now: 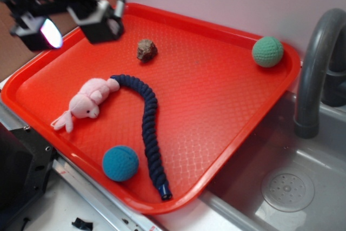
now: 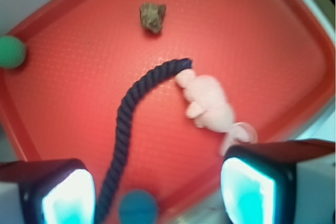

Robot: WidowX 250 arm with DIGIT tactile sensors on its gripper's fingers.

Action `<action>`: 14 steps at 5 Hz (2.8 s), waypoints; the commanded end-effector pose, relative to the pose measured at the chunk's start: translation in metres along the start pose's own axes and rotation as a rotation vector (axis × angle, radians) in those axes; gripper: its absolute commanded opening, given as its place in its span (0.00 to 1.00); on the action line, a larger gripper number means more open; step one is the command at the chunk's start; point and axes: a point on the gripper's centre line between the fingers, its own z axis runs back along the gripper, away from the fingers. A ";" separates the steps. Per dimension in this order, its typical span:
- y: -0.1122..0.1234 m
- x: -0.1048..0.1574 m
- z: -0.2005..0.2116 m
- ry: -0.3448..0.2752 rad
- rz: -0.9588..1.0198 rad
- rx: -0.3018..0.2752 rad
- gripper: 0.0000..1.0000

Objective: Grab the blue rope.

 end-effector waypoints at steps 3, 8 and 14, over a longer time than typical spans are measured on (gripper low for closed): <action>-0.037 -0.001 -0.111 0.018 -0.095 0.022 1.00; -0.032 0.002 -0.109 0.028 -0.197 0.092 0.00; 0.013 0.050 0.099 -0.045 -0.634 -0.069 0.00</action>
